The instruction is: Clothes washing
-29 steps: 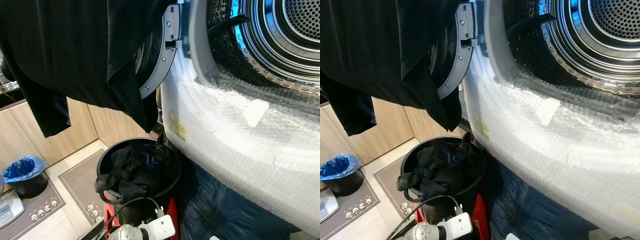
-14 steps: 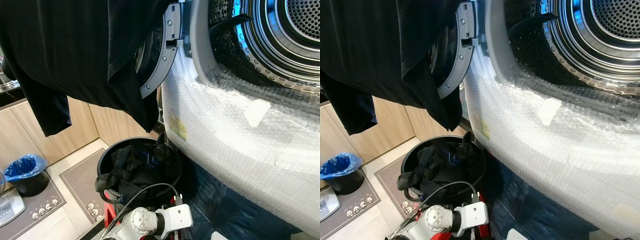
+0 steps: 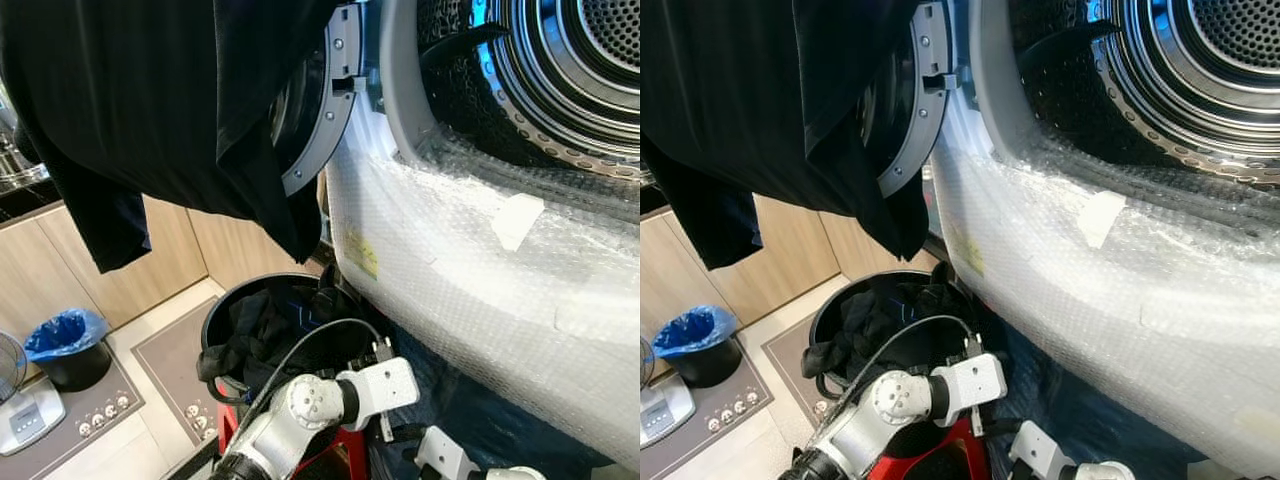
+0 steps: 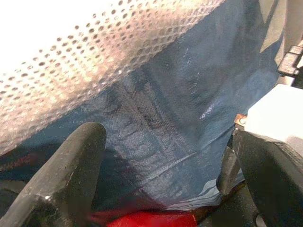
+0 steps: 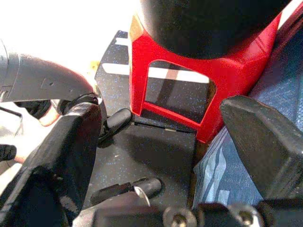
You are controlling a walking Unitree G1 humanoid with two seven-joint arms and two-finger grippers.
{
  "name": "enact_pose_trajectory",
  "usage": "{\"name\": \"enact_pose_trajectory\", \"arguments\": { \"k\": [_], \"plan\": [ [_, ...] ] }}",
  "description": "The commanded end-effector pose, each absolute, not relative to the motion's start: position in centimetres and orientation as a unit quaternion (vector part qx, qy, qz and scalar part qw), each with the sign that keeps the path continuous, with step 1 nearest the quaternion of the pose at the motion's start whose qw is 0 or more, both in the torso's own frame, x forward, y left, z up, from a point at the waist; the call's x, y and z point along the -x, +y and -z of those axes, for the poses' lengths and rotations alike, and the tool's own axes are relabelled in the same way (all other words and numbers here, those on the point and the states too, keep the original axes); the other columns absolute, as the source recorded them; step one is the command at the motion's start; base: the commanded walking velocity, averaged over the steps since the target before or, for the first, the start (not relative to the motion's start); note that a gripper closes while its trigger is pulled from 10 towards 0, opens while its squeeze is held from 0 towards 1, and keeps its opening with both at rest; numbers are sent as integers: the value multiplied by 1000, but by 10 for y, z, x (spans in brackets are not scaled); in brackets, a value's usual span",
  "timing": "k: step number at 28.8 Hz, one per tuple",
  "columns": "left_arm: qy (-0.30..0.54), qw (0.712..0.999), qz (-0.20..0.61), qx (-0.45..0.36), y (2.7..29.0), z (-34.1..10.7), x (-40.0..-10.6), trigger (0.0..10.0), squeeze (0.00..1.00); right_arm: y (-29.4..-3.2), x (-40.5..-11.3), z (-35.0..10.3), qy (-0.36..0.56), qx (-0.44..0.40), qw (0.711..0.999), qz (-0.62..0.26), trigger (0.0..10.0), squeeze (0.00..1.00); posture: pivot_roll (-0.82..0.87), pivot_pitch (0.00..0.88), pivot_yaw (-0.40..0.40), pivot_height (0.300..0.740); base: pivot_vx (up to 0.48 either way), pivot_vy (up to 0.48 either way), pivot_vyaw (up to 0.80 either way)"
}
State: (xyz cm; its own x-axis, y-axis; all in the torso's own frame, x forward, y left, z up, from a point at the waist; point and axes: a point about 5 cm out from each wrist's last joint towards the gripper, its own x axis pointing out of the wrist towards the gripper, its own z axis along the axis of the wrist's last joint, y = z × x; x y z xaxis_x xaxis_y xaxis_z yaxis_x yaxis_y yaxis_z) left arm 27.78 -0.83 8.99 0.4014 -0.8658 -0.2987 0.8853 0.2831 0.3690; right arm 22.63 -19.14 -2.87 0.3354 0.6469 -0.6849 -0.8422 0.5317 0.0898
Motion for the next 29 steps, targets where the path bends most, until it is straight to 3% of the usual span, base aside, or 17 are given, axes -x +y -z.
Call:
{"name": "enact_pose_trajectory", "arguments": {
  "k": [1,9,21,23,26,29],
  "plan": [
    [3,812,536,-233,-12,-100,-278,10000,0,-183,-228,29,338,144,801,-472,10000,0,-18,0,59,740,0,0,0],
    [-28,890,402,-215,0,-121,-287,10000,0,-191,-254,11,290,112,862,-400,10000,0,-7,0,38,740,0,0,0],
    [-79,912,330,-231,4,-137,-280,10000,0,-200,-255,5,284,114,862,-403,10000,0,13,0,16,740,0,0,0],
    [-92,924,293,-230,11,-143,-283,10000,0,-203,-257,3,284,117,863,-400,10000,0,15,0,13,740,0,0,0],
    [-118,954,169,-217,39,-160,-294,10000,0,-210,-260,0,286,126,866,-391,10000,0,18,0,5,740,0,0,0],
    [-117,958,152,-214,44,-162,-295,10000,0,-210,-260,0,288,127,865,-391,10000,0,19,0,5,740,0,0,0]
  ]
}}
